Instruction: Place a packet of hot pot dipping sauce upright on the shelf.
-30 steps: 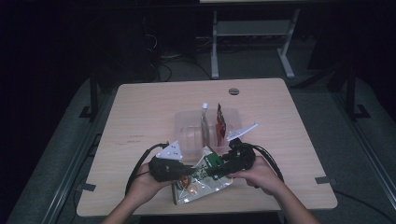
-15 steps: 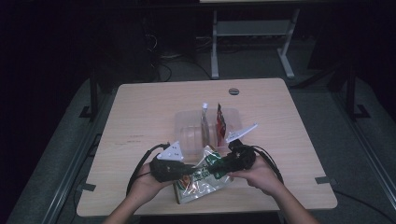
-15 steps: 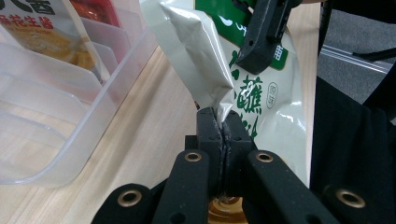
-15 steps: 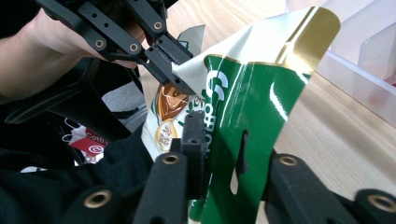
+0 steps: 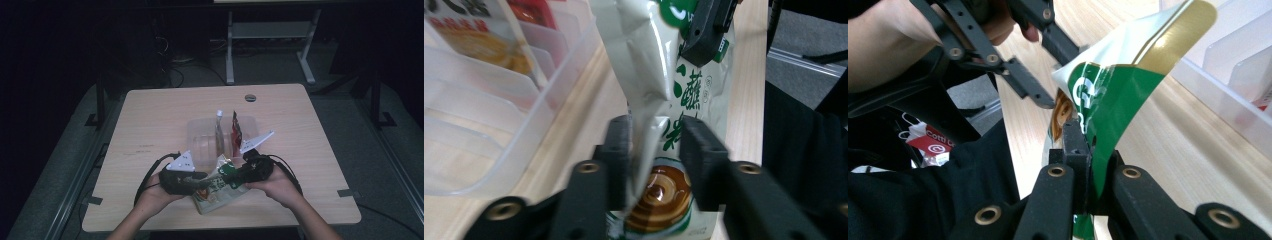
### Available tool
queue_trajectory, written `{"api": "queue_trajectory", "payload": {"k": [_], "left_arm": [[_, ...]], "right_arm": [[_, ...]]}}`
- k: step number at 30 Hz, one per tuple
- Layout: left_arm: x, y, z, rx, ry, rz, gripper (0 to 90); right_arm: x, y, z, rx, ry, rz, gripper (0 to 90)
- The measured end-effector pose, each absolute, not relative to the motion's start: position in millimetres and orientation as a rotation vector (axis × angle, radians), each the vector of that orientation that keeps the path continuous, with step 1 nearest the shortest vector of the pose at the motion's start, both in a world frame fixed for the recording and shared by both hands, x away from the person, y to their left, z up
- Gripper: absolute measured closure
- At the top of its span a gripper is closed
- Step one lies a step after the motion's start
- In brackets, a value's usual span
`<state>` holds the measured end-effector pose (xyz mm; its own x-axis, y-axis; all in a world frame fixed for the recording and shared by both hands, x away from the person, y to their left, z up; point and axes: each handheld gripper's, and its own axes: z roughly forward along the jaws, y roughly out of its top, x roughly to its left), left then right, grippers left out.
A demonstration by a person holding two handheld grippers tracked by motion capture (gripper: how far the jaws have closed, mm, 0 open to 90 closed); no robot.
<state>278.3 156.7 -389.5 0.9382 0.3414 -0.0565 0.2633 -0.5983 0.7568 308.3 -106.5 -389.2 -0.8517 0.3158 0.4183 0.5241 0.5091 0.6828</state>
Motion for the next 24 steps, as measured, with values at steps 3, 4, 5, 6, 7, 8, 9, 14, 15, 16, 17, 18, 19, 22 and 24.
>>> {"api": "queue_trajectory", "payload": {"k": [3, 4, 5, 6, 7, 8, 9, 14, 15, 16, 17, 18, 19, 22, 24], "left_arm": [[277.1, 165.0, -387.1, 2.235, 0.445, 0.138, 46.4], [276.8, 168.0, -387.0, 2.236, 0.455, 0.139, 41.9], [276.8, 171.3, -387.2, 2.237, 0.456, 0.151, 39.6], [276.7, 173.7, -387.7, 2.237, 0.461, 0.156, 37.5], [276.7, 176.5, -388.6, 2.235, 0.469, 0.152, 35.8], [277.0, 180.1, -389.3, 2.240, 0.471, 0.156, 34.7], [277.1, 182.2, -390.3, 2.238, 0.481, 0.157, 32.9], [279.0, 189.3, -395.8, 2.233, 0.495, 0.149, 29.3], [279.1, 189.8, -397.1, 2.233, 0.498, 0.147, 28.9], [279.6, 190.2, -398.2, 2.236, 0.497, 0.147, 28.9], [279.7, 190.3, -399.5, 2.235, 0.498, 0.145, 28.5], [279.6, 190.3, -400.6, 2.234, 0.497, 0.143, 27.7], [280.4, 190.5, -401.3, 2.241, 0.487, 0.150, 27.5], [280.5, 191.0, -402.8, 2.241, 0.490, 0.156, 27.2], [280.7, 191.7, -403.4, 2.235, 0.496, 0.160, 26.9]], "right_arm": [[309.1, -106.2, -385.7, -0.721, -2.516, -1.268, 89.6], [309.1, -106.3, -383.7, -0.729, -2.521, -1.264, 89.6], [309.5, -106.8, -382.3, -0.726, -2.526, -1.266, 89.7], [309.6, -107.3, -380.7, -0.729, -2.526, -1.267, 89.7], [309.4, -107.5, -379.2, -0.739, -2.527, -1.265, 89.6], [309.8, -107.9, -377.5, -0.744, -2.534, -1.263, 89.7], [310.3, -107.9, -375.6, -0.747, -2.535, -1.267, 89.7], [312.5, -107.6, -365.9, -0.752, -2.549, -1.269, 89.6], [313.6, -107.6, -362.6, -0.745, -2.556, -1.270, 89.7], [313.9, -107.5, -359.3, -0.747, -2.560, -1.273, 89.6], [314.4, -107.4, -355.9, -0.755, -2.557, -1.272, 89.7], [315.1, -107.5, -352.3, -0.757, -2.568, -1.271, 89.7], [316.2, -107.7, -349.1, -0.753, -2.577, -1.277, 89.7], [318.5, -108.0, -338.4, -0.760, -2.578, -1.291, 89.6], [319.8, -108.1, -332.4, -0.765, -2.580, -1.301, 89.6]]}}
